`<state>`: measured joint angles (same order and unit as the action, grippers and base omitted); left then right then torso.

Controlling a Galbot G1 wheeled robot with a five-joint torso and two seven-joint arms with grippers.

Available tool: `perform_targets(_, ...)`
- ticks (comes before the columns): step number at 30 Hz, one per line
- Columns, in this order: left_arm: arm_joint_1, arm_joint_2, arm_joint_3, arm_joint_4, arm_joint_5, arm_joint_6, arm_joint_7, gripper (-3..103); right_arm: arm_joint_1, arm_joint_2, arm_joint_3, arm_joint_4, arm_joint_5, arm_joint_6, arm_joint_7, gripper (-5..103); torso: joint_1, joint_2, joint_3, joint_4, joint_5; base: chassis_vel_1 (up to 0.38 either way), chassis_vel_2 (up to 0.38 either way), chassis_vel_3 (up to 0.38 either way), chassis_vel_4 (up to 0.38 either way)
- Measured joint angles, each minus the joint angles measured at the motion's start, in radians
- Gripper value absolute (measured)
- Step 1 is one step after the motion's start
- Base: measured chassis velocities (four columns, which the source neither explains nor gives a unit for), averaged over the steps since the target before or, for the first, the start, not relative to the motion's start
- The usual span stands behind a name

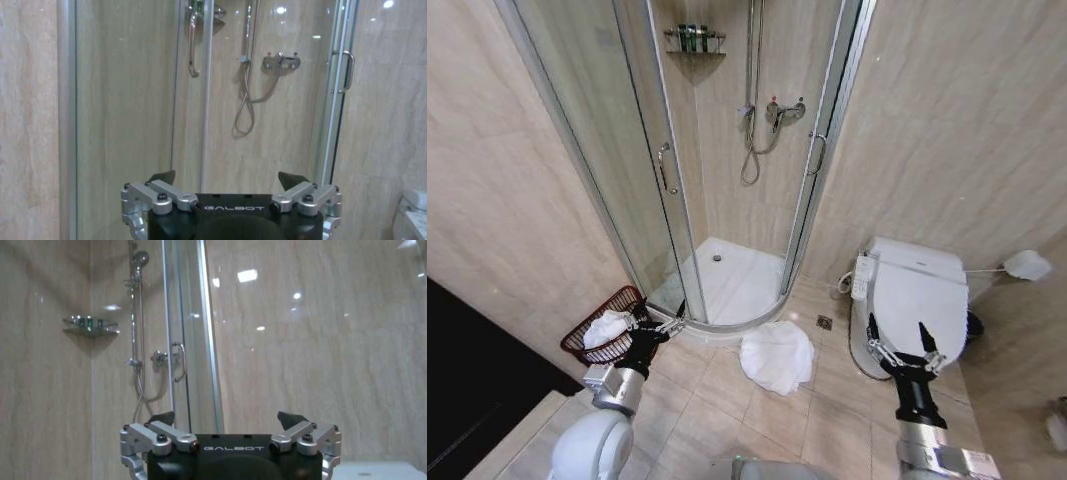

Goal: Discard the used towel into the hamper.

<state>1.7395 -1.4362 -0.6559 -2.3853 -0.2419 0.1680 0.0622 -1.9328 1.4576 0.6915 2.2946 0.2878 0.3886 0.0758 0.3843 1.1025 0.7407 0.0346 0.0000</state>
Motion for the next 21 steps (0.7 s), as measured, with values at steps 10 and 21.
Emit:
perform_targets(10, 0.000, 0.000, 0.000, 0.000, 0.000, 0.000, 0.000, 100, -0.001, 0.001, -0.008, 0.001, -0.016, -0.047, 0.013, 100, -0.024, -0.053, -0.030, 0.0000, 0.0000, 0.000, 0.000, 0.000, 0.000)
perform_targets(21, 0.000, 0.000, 0.000, 0.000, 0.000, 0.000, 0.000, 100, 0.006, 0.002, -0.007, -0.008, -0.006, -0.065, 0.020, 100, -0.047, -0.103, -0.056, 0.0000, 0.0001, 0.000, 0.000, 0.000, 0.000)
